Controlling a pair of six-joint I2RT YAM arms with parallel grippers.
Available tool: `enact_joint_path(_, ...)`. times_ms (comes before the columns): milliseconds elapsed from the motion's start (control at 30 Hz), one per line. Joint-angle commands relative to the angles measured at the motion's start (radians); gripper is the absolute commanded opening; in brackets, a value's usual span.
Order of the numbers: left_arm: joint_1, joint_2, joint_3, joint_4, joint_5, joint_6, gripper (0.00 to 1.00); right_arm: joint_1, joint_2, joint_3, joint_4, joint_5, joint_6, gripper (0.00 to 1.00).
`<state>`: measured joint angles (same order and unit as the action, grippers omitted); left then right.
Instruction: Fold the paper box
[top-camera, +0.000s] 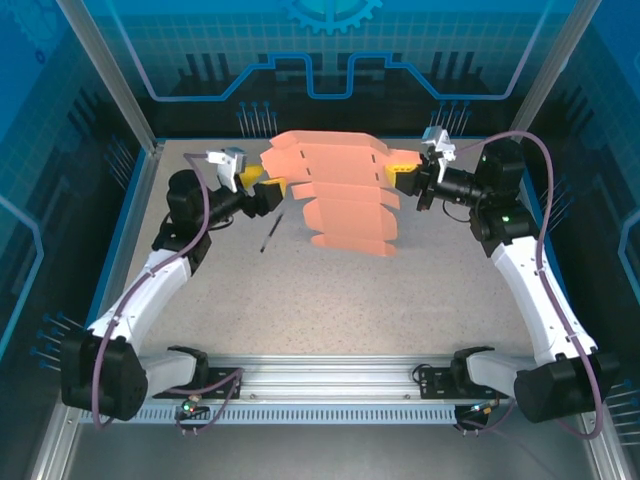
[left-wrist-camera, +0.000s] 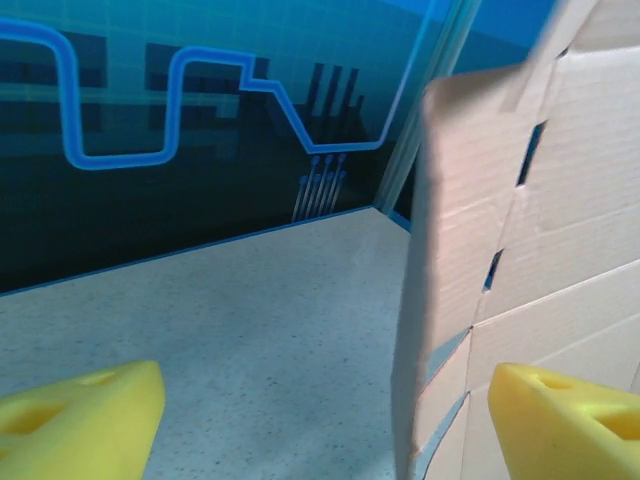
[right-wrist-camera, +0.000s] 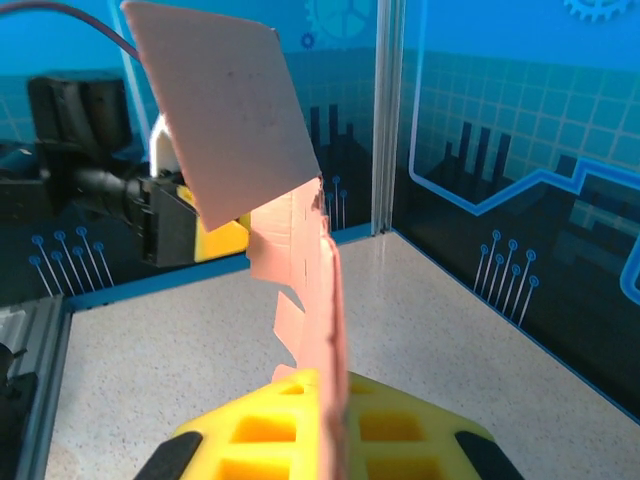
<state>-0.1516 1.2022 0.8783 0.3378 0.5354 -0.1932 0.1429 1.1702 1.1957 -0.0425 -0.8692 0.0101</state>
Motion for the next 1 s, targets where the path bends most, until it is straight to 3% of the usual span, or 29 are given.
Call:
enact_joint_path(0,0.011,0.04,0.059,0.14,0.138,-0.109,0.81,-0.007,-0.02,-0.018,0.079,-0.035,0.074,0.0)
enact_joint_path(167,0.011,0.104,0.095,0.253,0.226,-0.194,0.68,-0.004,-0.011,-0.027,0.123,-0.047,0.111,0.0)
enact_joint_path(400,0.007,0.164,0.133,0.349,0.285,-0.276,0.4,0.002,-0.001,-0.04,0.181,-0.049,0.153,0.0)
enact_joint_path(667,0.001,0.169,0.156,0.327,0.301,-0.254,0.14,0.012,0.015,-0.044,0.201,-0.043,0.168,0.0)
enact_joint_path(833,0.001,0.134,0.134,0.302,0.284,-0.213,0.0,0.007,0.032,-0.034,0.138,0.026,0.157,0.0)
enact_joint_path(900,0.001,0.115,0.127,0.264,0.281,-0.169,0.0,0.006,0.038,-0.026,0.089,0.078,0.143,0.06)
enact_joint_path(967,0.001,0.095,0.125,0.197,0.289,-0.106,0.0,0.007,0.04,-0.016,0.017,0.147,0.103,0.23)
